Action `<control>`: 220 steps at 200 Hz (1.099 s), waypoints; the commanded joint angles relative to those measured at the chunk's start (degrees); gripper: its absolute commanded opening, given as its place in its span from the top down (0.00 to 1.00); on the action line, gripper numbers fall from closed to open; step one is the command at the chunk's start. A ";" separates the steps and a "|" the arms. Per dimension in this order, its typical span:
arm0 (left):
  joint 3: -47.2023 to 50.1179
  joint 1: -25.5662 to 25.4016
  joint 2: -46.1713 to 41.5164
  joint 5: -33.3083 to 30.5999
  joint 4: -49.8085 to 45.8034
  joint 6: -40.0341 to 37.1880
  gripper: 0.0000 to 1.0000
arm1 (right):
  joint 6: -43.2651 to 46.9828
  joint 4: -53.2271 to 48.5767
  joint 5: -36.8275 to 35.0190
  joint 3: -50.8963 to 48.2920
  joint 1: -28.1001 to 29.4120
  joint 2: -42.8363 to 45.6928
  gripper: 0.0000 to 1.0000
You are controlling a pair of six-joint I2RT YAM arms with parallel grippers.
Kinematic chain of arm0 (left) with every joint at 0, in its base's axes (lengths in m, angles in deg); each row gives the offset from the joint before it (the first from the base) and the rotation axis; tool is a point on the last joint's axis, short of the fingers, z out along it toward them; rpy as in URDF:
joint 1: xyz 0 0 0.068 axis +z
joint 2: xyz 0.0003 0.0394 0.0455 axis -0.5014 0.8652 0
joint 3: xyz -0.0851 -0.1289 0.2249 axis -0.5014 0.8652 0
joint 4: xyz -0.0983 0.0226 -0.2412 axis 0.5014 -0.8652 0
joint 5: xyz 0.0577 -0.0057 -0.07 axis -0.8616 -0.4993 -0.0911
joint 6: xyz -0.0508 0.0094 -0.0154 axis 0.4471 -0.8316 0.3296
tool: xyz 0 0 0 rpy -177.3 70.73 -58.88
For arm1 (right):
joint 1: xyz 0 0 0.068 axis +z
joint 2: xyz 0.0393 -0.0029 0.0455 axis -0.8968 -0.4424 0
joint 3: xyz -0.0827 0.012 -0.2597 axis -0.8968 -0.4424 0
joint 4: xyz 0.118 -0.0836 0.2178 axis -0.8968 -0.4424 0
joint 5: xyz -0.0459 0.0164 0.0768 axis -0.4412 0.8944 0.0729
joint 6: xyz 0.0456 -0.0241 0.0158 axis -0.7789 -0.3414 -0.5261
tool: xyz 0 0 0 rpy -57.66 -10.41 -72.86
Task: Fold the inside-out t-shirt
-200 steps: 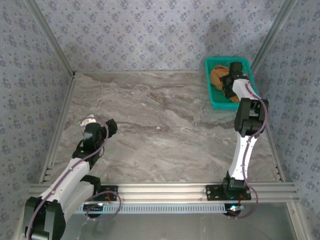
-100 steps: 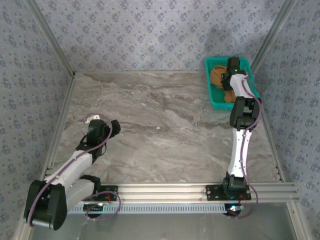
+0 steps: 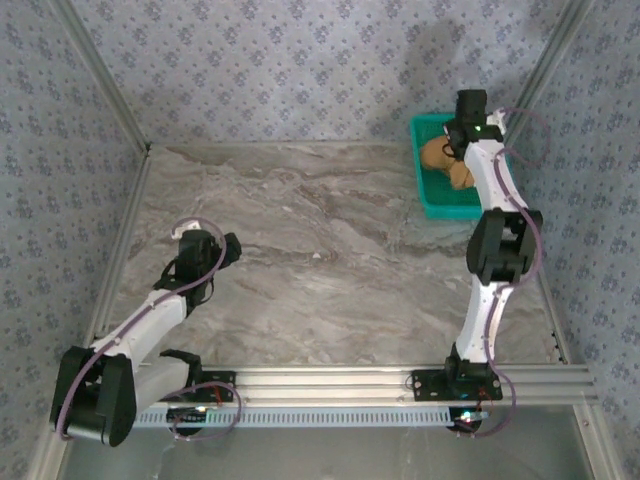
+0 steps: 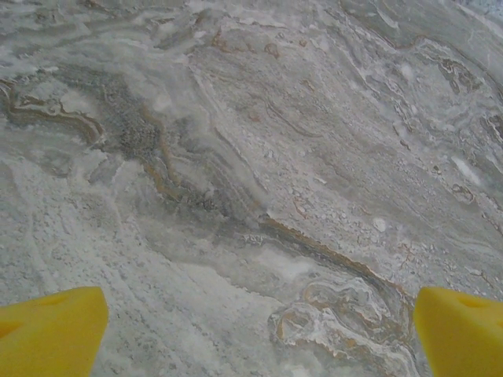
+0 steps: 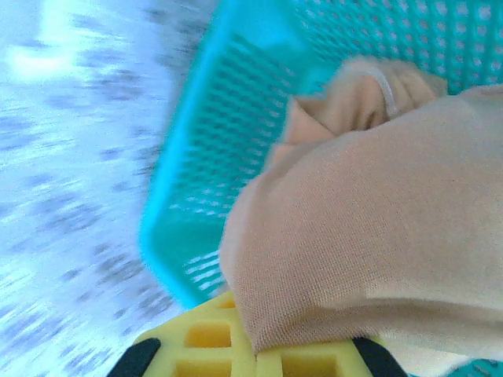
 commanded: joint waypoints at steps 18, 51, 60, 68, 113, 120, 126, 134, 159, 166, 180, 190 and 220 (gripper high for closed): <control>2.52 0.19 -2.02 -2.76 4.77 -0.98 0.00 | 11.51 5.80 -10.93 -4.77 6.38 14.43 1.00; 1.99 0.18 -0.67 -2.64 5.45 -1.92 0.01 | 18.88 7.81 -11.81 -2.97 11.79 22.99 1.00; 1.74 0.18 -0.19 -2.01 5.44 -2.03 0.01 | 20.71 7.15 -11.15 -1.02 13.59 24.19 1.00; 1.50 0.18 0.28 -1.30 5.53 -2.11 0.01 | 22.60 6.73 -11.03 0.75 15.62 25.10 1.00; -0.90 0.18 2.78 1.25 2.91 -3.00 0.01 | 33.48 5.35 -13.01 8.02 30.07 25.23 1.00; -1.15 0.18 3.11 1.55 2.74 -3.09 0.01 | 33.68 5.00 -13.48 8.00 31.94 25.34 1.00; -1.31 0.18 3.33 1.74 2.72 -3.17 0.01 | 34.52 5.31 -14.85 7.74 33.95 25.57 1.00; -1.36 0.18 3.51 1.96 2.64 -3.18 0.01 | 37.15 7.55 -16.79 6.59 36.88 25.95 1.00; -1.43 0.18 3.74 2.71 2.90 -3.56 0.01 | 39.90 9.75 -18.63 5.38 40.99 24.76 1.00; -1.45 0.18 3.85 2.96 2.90 -3.85 0.01 | 39.23 9.15 -18.55 5.38 41.01 23.86 1.00; -1.54 0.18 3.99 4.08 2.96 -4.45 0.01 | 38.09 8.33 -18.58 4.59 40.79 21.97 0.97; -1.46 0.18 4.04 4.96 3.18 -4.74 0.02 | 37.13 8.09 -18.31 3.41 40.53 20.64 0.96; -1.49 0.18 3.78 6.06 3.07 -4.94 0.02 | 31.58 7.20 -15.35 -1.21 39.22 15.78 0.94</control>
